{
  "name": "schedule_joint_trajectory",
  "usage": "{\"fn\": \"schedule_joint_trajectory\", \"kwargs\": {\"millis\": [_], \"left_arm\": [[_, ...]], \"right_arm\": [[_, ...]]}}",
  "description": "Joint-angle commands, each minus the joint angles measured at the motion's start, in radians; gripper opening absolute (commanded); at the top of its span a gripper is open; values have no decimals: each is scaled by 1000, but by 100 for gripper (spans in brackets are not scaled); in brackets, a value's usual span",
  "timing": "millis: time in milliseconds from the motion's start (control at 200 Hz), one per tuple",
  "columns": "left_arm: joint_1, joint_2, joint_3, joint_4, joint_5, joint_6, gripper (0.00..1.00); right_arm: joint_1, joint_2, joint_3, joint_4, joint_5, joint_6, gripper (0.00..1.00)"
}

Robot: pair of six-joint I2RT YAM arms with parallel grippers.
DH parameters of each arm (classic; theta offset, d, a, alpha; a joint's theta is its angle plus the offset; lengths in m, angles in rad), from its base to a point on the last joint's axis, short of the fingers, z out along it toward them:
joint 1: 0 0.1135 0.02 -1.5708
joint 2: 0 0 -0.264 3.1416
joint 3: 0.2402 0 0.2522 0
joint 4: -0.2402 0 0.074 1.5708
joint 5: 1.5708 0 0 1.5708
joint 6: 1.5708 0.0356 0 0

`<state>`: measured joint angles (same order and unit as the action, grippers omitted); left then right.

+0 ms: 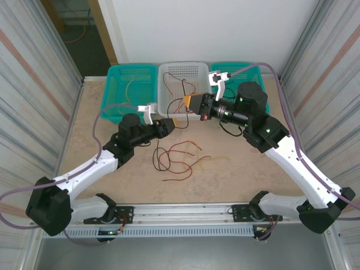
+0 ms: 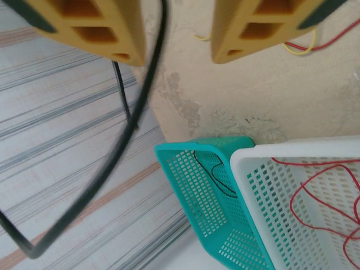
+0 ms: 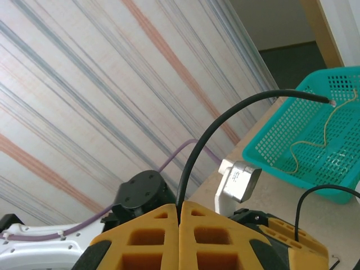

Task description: Untangle the cables

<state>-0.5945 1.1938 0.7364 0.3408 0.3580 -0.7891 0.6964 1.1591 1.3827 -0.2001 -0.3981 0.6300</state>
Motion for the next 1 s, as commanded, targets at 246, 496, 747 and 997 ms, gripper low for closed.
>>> {"fn": "schedule_joint_trajectory", "kwargs": {"millis": [246, 496, 747, 997], "left_arm": [[-25, -13, 14, -98, -21, 111, 0], [-208, -65, 6, -273, -102, 414, 0], [-256, -78, -8, -221, -38, 492, 0], [-256, -61, 54, -293, -119, 504, 35]], "right_arm": [[-54, 29, 74, 52, 37, 27, 0], [-168, 112, 170, 61, 103, 23, 0], [-252, 201, 248, 54, 101, 28, 0], [-319, 261, 325, 31, 80, 3, 0]]}}
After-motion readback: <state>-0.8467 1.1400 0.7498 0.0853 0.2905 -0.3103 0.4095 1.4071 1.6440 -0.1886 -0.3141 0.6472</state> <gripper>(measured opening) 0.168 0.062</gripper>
